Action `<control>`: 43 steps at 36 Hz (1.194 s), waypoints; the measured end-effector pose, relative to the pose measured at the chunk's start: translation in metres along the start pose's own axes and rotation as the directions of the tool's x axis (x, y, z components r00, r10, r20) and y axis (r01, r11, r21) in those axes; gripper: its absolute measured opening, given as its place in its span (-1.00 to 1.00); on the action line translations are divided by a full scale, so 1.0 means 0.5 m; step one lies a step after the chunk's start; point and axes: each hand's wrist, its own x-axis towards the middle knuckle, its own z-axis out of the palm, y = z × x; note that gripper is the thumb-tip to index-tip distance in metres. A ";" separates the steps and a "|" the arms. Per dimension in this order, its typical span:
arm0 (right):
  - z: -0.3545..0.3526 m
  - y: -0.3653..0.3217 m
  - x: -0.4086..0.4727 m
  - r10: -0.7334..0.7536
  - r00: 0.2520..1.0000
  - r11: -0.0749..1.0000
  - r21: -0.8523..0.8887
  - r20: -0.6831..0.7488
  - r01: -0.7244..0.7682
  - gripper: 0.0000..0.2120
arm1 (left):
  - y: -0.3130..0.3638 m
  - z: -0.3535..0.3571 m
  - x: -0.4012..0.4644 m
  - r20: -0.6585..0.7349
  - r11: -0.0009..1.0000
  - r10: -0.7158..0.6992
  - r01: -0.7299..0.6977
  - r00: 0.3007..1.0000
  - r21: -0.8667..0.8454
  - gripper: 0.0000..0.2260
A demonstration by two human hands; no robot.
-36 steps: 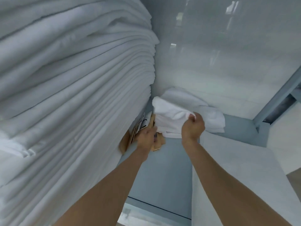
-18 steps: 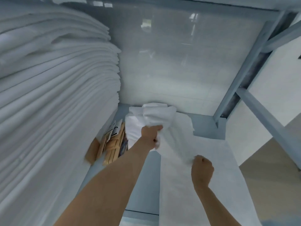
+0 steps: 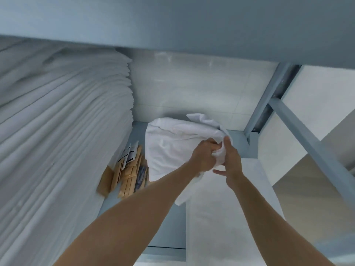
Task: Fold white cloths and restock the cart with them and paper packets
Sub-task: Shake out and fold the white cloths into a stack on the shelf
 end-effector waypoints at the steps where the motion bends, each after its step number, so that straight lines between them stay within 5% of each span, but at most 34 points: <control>1: -0.008 0.002 -0.007 0.020 1.000 1.000 -0.016 0.020 -0.020 -0.25 | 0.006 0.001 -0.001 0.046 0.997 0.027 -0.030 0.999 0.066 -0.81; 4: -0.026 0.026 -0.024 0.066 0.993 0.996 0.051 0.100 -0.071 -0.18 | 0.014 0.006 -0.008 0.175 0.918 0.074 -0.135 0.982 0.374 -0.73; 8: -0.054 0.064 -0.035 0.170 0.981 0.901 0.388 0.091 -0.192 -0.53 | 0.026 0.040 -0.044 0.322 0.873 0.070 -0.214 0.944 0.437 -0.76; 12: -0.084 0.080 -0.060 0.130 0.990 0.882 0.462 -0.049 -0.093 -0.68 | 0.034 0.072 -0.069 0.423 0.863 -0.089 -0.142 0.901 0.485 -0.63; 16: -0.110 0.041 -0.084 0.079 0.987 0.927 0.375 -0.138 -0.022 -0.92 | 0.085 0.059 -0.085 0.251 0.997 -0.073 0.066 0.965 0.033 -0.80; 19: -0.129 -0.018 -0.104 -0.004 0.988 0.941 0.333 -0.154 0.055 -0.88 | 0.103 0.022 -0.080 -0.069 0.948 0.089 -0.063 0.994 0.313 -0.73; 21: -0.144 -0.062 -0.127 -0.023 0.986 0.934 0.348 -0.164 0.080 -0.90 | 0.116 -0.002 -0.081 -0.077 0.819 0.168 -0.095 0.983 0.566 -0.51; 24: -0.168 -0.131 -0.168 -0.100 0.990 0.918 0.373 -0.104 0.132 -0.91 | 0.145 -0.011 -0.089 -0.148 0.699 0.230 -0.057 0.962 0.713 -0.36; 28: -0.211 -0.222 -0.226 -0.176 0.984 0.927 0.329 -0.037 0.179 -0.71 | 0.190 -0.026 -0.096 -0.330 0.732 0.191 0.090 0.925 0.675 -0.31; 31: -0.258 -0.252 -0.262 -0.275 0.957 0.901 0.371 0.091 0.223 -0.71 | 0.227 -0.033 -0.104 -0.301 0.719 0.069 0.162 0.951 0.676 -0.61; 34: -0.302 -0.257 -0.290 -0.314 0.930 0.885 0.414 0.191 0.214 -0.63 | 0.260 -0.022 -0.136 -0.339 0.835 0.069 0.132 0.938 0.534 -0.78; 40: -0.366 -0.275 -0.358 -0.230 0.897 0.928 0.363 0.377 0.086 -0.24 | 0.316 0.010 -0.235 -0.422 0.866 0.103 0.127 0.901 0.483 -0.83; 43: -0.381 -0.293 -0.397 -0.249 0.885 0.911 0.406 0.393 0.076 -0.36 | 0.344 0.010 -0.282 -0.405 0.856 0.115 0.116 0.907 0.503 -0.76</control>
